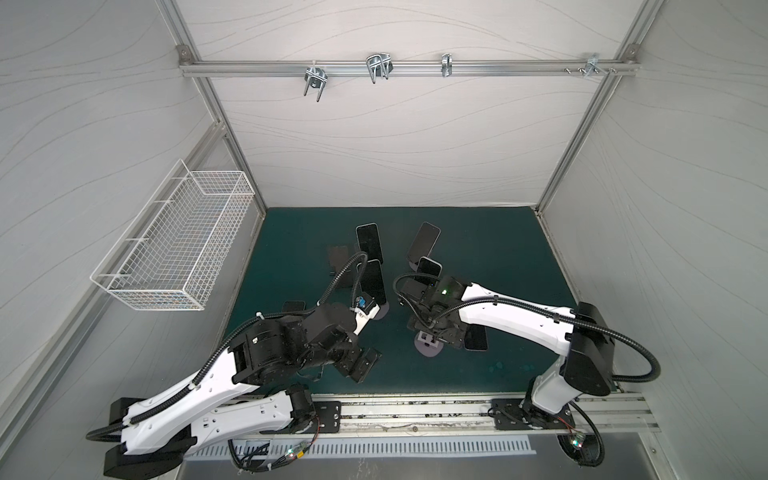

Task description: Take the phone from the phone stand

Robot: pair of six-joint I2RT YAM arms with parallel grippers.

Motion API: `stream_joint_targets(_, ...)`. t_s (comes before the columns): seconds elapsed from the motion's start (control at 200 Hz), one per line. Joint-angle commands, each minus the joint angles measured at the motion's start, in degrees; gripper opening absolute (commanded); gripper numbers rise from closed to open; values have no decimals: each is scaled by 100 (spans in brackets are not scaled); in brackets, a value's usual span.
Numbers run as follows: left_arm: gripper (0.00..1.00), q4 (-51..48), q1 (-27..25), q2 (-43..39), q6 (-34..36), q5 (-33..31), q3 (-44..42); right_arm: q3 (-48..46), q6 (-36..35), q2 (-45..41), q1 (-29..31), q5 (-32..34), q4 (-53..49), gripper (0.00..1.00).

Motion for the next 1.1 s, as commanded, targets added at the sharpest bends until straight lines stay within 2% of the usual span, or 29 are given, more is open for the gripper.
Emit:
stream_joint_targets(0.0, 99, 266, -11, 19, -133, 136, -27, -36, 61, 23, -73, 45, -13, 96)
stream_joint_targets(0.36, 99, 310, -12, -5, -131, 77, -54, -61, -43, 241, -157, 122, 61, 90)
stream_joint_targets(1.095, 99, 309, -12, 48, -130, 112, -54, -276, -314, 622, -227, -214, 471, 80)
